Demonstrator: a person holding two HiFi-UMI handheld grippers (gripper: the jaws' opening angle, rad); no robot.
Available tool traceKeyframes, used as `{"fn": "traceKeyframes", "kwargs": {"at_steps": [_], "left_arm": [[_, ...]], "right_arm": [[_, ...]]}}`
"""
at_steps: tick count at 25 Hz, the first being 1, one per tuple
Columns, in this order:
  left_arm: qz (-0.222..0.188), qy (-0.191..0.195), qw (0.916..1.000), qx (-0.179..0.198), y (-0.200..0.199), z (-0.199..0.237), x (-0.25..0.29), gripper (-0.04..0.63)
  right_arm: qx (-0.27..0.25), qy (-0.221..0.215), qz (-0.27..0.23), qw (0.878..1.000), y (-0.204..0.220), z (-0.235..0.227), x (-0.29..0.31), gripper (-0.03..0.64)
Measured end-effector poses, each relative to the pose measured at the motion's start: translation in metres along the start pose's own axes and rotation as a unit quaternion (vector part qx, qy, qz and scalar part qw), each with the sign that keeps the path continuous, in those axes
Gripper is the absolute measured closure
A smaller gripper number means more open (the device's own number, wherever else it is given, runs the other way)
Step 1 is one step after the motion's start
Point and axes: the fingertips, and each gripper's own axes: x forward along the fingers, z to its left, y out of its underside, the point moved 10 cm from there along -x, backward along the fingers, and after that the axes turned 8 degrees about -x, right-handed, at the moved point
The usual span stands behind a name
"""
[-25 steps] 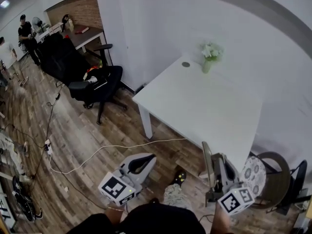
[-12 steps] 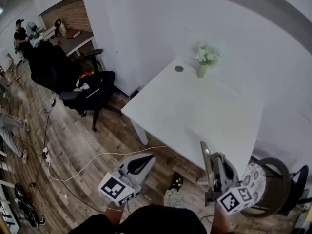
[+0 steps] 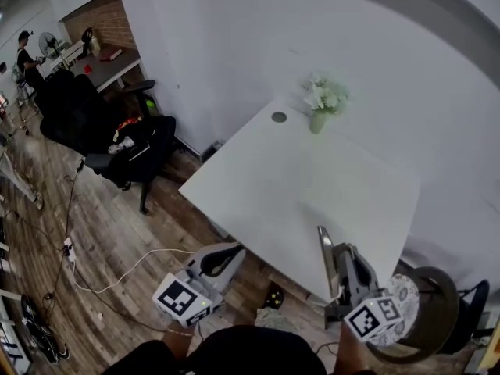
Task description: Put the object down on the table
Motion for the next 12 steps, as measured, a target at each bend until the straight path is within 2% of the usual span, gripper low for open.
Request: {"fn": "traceKeyframes", "kwargs": {"at_steps": [12], "left_arm": [[0.003,-0.018,0.9998,0.001,-0.007,0.016,0.076,0.595]], "right_arm": [[0.004,-0.012,0.019,1.0,-0.011,-0.068,0.056,0.597]]}}
